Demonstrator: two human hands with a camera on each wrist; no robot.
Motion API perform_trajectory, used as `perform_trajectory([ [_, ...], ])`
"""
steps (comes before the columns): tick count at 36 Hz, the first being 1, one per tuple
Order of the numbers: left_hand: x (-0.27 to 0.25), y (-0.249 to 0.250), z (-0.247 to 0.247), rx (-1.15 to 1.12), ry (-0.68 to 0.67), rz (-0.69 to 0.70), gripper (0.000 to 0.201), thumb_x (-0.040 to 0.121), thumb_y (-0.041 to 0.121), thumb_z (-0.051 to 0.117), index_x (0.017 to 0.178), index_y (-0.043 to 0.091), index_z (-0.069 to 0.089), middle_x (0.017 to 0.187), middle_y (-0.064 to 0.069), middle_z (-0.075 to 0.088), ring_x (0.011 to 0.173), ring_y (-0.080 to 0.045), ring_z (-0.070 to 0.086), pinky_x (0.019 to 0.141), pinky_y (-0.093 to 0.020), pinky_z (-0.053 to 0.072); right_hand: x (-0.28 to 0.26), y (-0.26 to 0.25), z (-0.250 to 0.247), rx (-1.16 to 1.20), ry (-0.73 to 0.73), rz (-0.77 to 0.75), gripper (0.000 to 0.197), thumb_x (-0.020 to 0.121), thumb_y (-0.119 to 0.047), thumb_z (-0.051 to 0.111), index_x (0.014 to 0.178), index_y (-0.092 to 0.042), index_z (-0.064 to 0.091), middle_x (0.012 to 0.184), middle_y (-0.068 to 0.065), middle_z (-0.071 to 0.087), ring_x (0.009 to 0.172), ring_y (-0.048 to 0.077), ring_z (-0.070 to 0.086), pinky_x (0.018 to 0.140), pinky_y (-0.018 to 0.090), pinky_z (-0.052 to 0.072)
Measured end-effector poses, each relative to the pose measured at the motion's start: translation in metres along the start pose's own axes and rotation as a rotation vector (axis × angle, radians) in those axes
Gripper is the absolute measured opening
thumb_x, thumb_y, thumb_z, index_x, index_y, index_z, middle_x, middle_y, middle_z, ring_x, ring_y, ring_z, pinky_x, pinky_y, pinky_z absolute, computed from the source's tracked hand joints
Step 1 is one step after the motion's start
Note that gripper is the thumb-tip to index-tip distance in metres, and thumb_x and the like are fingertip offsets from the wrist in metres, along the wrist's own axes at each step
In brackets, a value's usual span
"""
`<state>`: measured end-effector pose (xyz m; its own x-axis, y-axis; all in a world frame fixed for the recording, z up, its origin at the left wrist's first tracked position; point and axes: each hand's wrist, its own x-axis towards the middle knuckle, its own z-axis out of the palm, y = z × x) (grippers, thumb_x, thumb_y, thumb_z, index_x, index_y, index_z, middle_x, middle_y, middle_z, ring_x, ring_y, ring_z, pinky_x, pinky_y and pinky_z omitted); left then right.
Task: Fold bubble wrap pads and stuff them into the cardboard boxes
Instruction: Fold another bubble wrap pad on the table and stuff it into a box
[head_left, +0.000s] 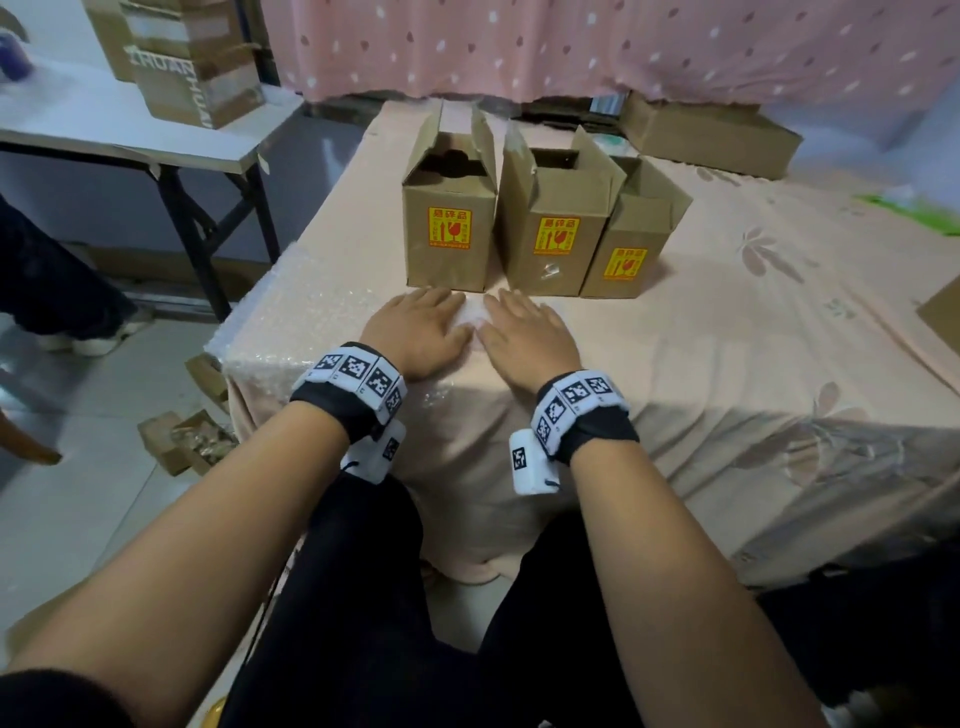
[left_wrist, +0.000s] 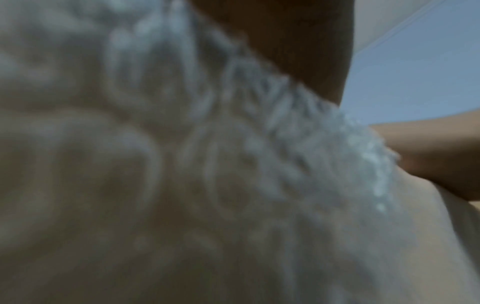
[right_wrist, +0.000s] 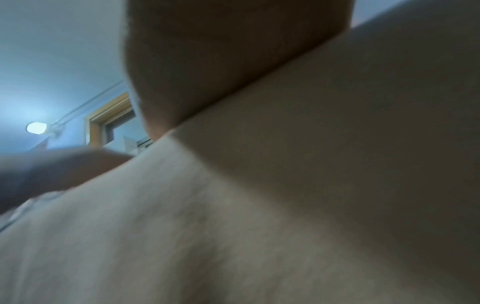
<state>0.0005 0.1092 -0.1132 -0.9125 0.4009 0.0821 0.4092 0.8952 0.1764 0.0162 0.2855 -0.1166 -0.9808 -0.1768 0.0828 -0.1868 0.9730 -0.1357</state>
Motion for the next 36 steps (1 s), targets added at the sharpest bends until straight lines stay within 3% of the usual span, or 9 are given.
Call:
perform_trajectory([
  [5, -0.003, 0.007, 0.001, 0.006, 0.045, -0.032, 0.065, 0.101, 0.051, 0.028, 0.156, 0.018, 0.031, 0.164, -0.005, 0.029, 0.152, -0.024, 0.024, 0.121, -0.041, 0.022, -0.004, 0.019, -0.007, 0.049, -0.046, 0.144, 0.057, 0.105, -0.037, 0.016, 0.16, -0.021, 0.018, 0.168, -0.003, 0.011, 0.154, 0.014, 0.009, 0.124, 0.046, 0.008],
  [8, -0.004, 0.01, 0.003, 0.011, 0.048, -0.04, 0.065, 0.099, 0.052, 0.027, 0.155, 0.019, 0.033, 0.163, -0.005, 0.031, 0.151, -0.024, 0.025, 0.12, -0.042, 0.023, -0.006, -0.001, -0.02, -0.189, -0.039, 0.181, 0.051, 0.099, -0.026, 0.028, 0.147, -0.019, 0.044, 0.158, 0.007, 0.036, 0.146, 0.026, 0.031, 0.115, 0.051, 0.023],
  [11, -0.004, 0.009, 0.002, 0.011, 0.047, -0.016, 0.065, 0.1, 0.053, 0.024, 0.157, 0.021, 0.029, 0.164, -0.005, 0.029, 0.151, -0.024, 0.024, 0.121, -0.043, 0.022, -0.003, -0.033, -0.024, -0.282, 0.056, 0.053, 0.039, 0.093, -0.021, 0.039, 0.122, -0.018, 0.066, 0.134, 0.008, 0.058, 0.126, 0.03, 0.05, 0.103, 0.046, 0.036],
  [15, -0.004, 0.007, 0.0, 0.021, 0.044, -0.003, 0.059, 0.104, 0.049, 0.024, 0.158, 0.024, 0.027, 0.165, -0.002, 0.027, 0.152, -0.023, 0.021, 0.122, -0.043, 0.019, 0.003, -0.028, -0.003, 0.066, 0.077, -0.02, 0.051, 0.105, -0.031, 0.019, 0.15, -0.017, 0.041, 0.158, 0.001, 0.038, 0.146, 0.016, 0.03, 0.122, 0.04, 0.017],
  [21, 0.0, 0.003, 0.004, 0.011, -0.009, -0.032, 0.062, 0.104, 0.054, 0.019, 0.161, 0.027, 0.018, 0.168, 0.002, 0.017, 0.155, -0.025, 0.01, 0.125, -0.045, 0.01, -0.008, 0.023, -0.006, 0.051, -0.007, 0.132, 0.057, 0.106, -0.04, 0.017, 0.16, -0.021, 0.019, 0.168, -0.004, 0.013, 0.154, 0.014, 0.009, 0.125, 0.045, 0.006],
  [26, -0.002, 0.002, 0.003, 0.037, -0.01, -0.03, 0.064, 0.103, 0.053, 0.02, 0.16, 0.024, 0.021, 0.167, -0.001, 0.021, 0.154, -0.027, 0.017, 0.124, -0.045, 0.015, -0.008, 0.007, -0.015, -0.201, 0.062, 0.203, 0.055, 0.104, -0.034, 0.022, 0.153, -0.014, 0.035, 0.161, 0.005, 0.033, 0.15, 0.021, 0.025, 0.123, 0.05, 0.007],
  [29, -0.001, 0.003, 0.003, 0.036, 0.0, -0.019, 0.066, 0.101, 0.054, 0.017, 0.159, 0.024, 0.023, 0.166, -0.002, 0.023, 0.153, -0.028, 0.02, 0.123, -0.046, 0.016, 0.001, -0.023, -0.013, -0.141, 0.151, 0.057, 0.05, 0.102, -0.029, 0.03, 0.148, -0.014, 0.044, 0.156, 0.006, 0.042, 0.146, 0.022, 0.032, 0.122, 0.045, 0.016],
  [32, -0.001, 0.001, 0.004, 0.016, 0.0, -0.018, 0.065, 0.1, 0.053, 0.016, 0.159, 0.026, 0.022, 0.167, -0.001, 0.023, 0.153, -0.027, 0.02, 0.124, -0.046, 0.015, 0.004, -0.035, -0.002, 0.116, 0.116, -0.047, 0.047, 0.103, -0.022, 0.029, 0.147, -0.016, 0.044, 0.155, 0.004, 0.044, 0.144, 0.018, 0.036, 0.121, 0.04, 0.022],
  [36, -0.003, -0.001, 0.003, -0.003, -0.009, -0.023, 0.067, 0.099, 0.056, 0.018, 0.158, 0.025, 0.026, 0.166, 0.0, 0.025, 0.152, -0.027, 0.021, 0.123, -0.045, 0.016, 0.001, 0.0, -0.001, 0.026, 0.001, -0.023, 0.053, 0.107, -0.034, 0.02, 0.156, -0.019, 0.028, 0.166, 0.0, 0.022, 0.152, 0.017, 0.019, 0.123, 0.043, 0.014],
])
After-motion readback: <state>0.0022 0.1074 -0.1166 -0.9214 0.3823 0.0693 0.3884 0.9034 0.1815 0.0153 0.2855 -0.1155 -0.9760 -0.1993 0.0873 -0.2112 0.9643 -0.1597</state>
